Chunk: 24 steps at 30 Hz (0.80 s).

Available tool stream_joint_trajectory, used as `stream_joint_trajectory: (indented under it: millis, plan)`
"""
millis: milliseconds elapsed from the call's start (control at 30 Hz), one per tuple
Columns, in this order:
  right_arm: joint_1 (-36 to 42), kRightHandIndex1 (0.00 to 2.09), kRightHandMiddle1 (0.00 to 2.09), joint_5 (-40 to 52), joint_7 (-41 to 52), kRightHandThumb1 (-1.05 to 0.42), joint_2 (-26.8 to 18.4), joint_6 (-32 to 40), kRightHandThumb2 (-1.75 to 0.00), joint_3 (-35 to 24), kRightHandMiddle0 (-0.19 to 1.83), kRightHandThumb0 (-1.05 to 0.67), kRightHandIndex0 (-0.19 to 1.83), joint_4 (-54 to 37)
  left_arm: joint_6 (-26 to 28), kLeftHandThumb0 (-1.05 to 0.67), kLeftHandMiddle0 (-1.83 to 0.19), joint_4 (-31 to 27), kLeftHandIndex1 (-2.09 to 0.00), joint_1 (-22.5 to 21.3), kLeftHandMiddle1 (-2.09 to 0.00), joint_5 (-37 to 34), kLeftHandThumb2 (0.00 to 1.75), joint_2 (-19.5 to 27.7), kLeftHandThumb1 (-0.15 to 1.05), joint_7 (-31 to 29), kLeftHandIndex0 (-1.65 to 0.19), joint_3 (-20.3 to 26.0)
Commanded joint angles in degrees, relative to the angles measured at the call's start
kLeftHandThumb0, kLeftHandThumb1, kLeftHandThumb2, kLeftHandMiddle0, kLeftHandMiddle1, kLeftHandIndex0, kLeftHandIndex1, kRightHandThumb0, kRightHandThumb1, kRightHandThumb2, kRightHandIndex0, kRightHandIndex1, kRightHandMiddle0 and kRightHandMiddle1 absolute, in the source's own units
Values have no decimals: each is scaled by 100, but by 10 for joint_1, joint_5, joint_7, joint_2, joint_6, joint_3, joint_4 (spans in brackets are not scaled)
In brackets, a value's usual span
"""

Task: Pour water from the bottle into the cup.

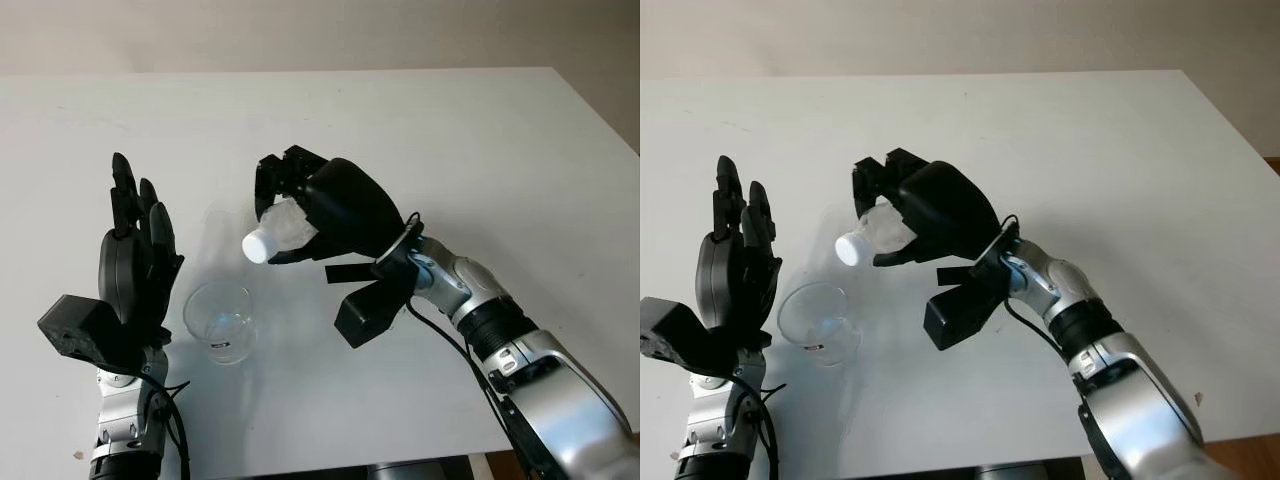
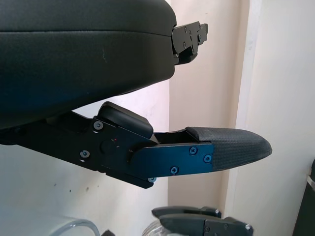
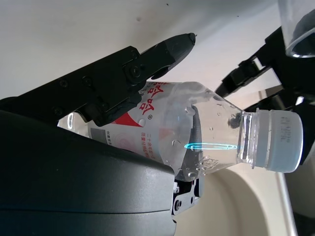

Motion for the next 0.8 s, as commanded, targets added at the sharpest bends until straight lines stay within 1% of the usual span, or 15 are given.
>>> stream_joint_trajectory:
  millis: [0,100,200,500,600,767]
  plan:
    - [-26,209,209,-9,-16,-102,2,-2,-7,12,83,-33,111,4,-8,-95,13,3,0,-5,0,0,53,-6,105,0,19,-2]
    - [-42,209,209,-33,-37,-103,3,11,-7,31,83,-36,111,7,-10,-94,13,6,0,-5,0,2,53,-8,105,3,19,-4]
    - [-54,209,209,-38,-45,-104,8,21,-7,41,82,-38,111,11,-10,-94,13,6,0,-6,0,4,53,-11,105,6,19,-4]
    - [-69,209,209,-39,-46,-99,10,35,-5,53,75,-40,113,-11,-12,-95,14,9,0,-8,0,8,55,-13,105,8,19,-7]
    - [-68,209,209,-49,-60,-101,6,37,-6,56,81,-40,114,-27,-9,-95,15,6,0,-8,0,8,54,-14,105,11,19,-8]
    - [-63,209,209,-72,-96,-104,0,42,-7,62,81,-38,114,-50,-10,-96,14,6,0,-5,0,10,53,-15,105,14,19,-11]
